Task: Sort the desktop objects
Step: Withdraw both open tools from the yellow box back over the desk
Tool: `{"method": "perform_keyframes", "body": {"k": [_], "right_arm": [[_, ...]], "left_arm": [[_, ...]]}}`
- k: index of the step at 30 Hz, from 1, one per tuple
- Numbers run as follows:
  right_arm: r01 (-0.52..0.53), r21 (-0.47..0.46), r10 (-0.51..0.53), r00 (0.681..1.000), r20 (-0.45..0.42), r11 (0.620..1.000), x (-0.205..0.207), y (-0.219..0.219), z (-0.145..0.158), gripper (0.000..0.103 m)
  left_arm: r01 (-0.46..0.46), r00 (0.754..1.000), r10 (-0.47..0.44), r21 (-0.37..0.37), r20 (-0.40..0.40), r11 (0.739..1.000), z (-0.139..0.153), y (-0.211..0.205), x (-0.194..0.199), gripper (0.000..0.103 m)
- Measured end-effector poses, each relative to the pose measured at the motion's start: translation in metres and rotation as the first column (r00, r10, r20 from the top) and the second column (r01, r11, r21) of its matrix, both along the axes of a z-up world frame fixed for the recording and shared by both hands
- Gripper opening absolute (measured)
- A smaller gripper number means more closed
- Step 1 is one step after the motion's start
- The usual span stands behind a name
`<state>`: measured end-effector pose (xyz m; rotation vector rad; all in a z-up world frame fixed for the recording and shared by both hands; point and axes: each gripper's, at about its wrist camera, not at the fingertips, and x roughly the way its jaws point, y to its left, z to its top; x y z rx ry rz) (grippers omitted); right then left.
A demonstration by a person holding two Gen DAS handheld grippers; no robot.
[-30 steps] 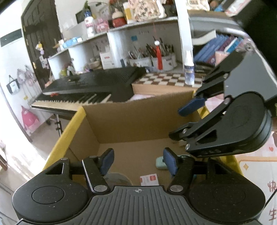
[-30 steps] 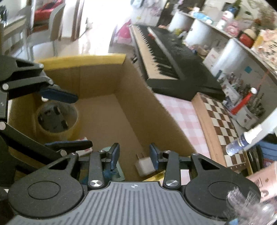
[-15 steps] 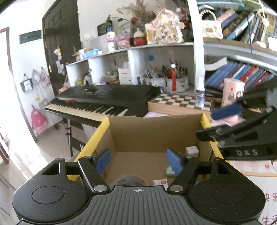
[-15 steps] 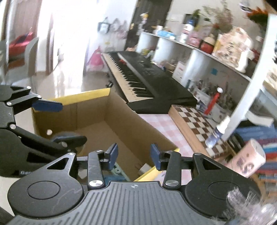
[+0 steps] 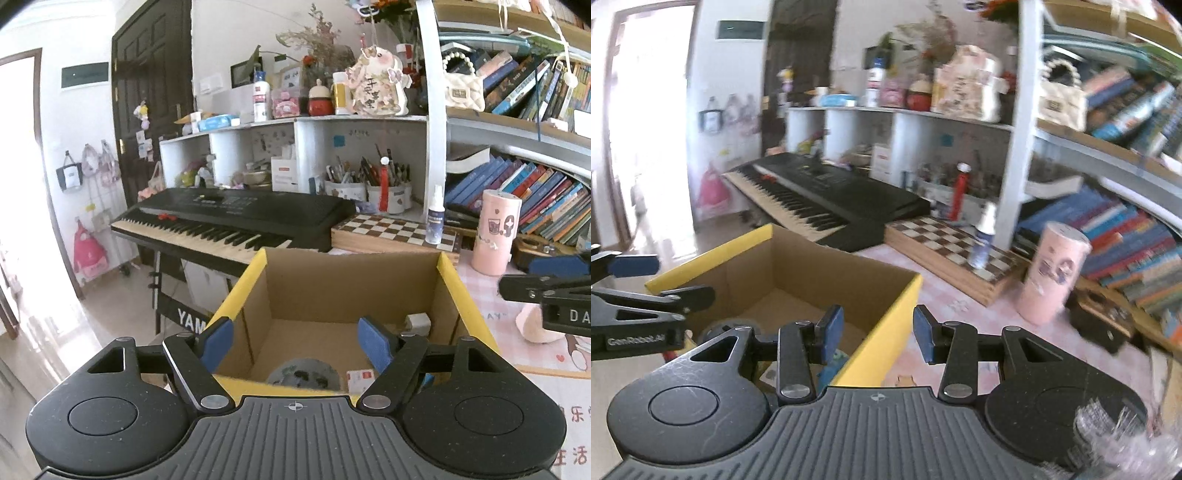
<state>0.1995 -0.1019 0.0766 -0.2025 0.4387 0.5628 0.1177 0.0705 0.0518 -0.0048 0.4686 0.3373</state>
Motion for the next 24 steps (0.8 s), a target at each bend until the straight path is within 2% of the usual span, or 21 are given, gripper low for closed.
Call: {"method": "perform_keyframes", "body": {"k": [11, 24], "right_arm": [[0.207, 0.031, -0.205, 0.978, -0.043, 0.978, -0.056, -0.012, -0.019, 0.047], [0.275, 0.027, -0.271, 0.959, -0.086, 0.961, -0.125, -0.008, -0.037, 0.050]], "left_arm": [[-0.004, 1.000, 0.003, -0.033, -0.019, 0.999, -0.010, 0.010, -0.042, 0.078], [-0.008, 0.998, 0.004, -0.062, -0.056, 0.998, -0.021, 0.020, -0.089, 0.079]]}}
